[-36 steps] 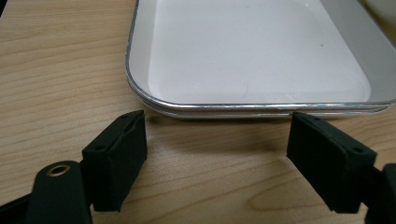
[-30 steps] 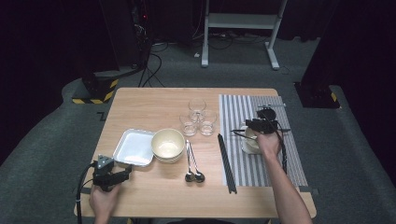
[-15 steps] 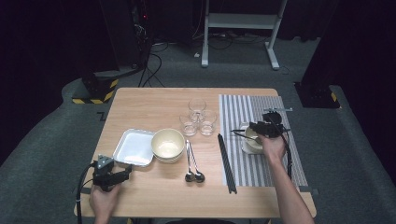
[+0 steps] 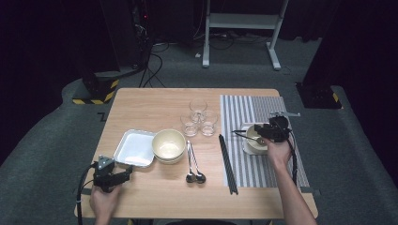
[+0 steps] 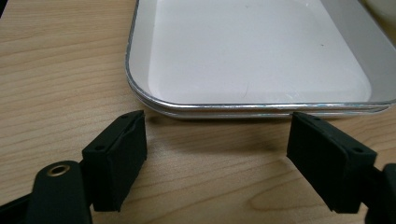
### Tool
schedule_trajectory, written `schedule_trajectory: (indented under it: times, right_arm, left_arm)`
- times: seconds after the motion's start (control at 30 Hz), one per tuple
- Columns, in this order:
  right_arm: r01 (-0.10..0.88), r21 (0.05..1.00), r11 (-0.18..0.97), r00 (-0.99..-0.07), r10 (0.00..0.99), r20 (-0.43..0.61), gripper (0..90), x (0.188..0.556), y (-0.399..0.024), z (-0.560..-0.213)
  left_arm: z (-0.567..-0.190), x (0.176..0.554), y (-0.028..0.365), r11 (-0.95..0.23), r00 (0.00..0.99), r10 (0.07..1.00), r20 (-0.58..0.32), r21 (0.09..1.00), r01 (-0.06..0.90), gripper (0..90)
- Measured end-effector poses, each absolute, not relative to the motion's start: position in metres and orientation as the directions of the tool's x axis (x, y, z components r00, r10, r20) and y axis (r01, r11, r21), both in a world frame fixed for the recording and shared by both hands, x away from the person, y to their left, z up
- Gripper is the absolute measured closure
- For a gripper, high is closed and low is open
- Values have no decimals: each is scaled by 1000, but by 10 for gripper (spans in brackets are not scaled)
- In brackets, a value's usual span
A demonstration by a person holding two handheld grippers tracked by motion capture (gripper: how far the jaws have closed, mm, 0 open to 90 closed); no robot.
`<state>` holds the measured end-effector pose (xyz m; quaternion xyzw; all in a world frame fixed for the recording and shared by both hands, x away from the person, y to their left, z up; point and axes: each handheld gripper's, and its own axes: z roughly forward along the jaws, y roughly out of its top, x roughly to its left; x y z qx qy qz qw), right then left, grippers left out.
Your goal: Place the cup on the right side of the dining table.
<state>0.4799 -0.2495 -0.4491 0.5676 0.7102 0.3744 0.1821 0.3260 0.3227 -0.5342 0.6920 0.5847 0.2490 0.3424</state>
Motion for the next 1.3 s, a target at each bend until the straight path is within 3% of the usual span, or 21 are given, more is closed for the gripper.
schedule_trajectory:
  times: [0.87, 1.3]
  right_arm:
    - [613, 787, 71, -330, 928, 173, 521, 437, -259, -455]
    - [533, 844, 62, -377, 910, 171, 524, 403, -256, -461]
  left_arm:
    - [-534, 326, 323, -82, 192, 980, -55, 765, 639, 201]
    - [-534, 326, 323, -82, 192, 980, -55, 765, 639, 202]
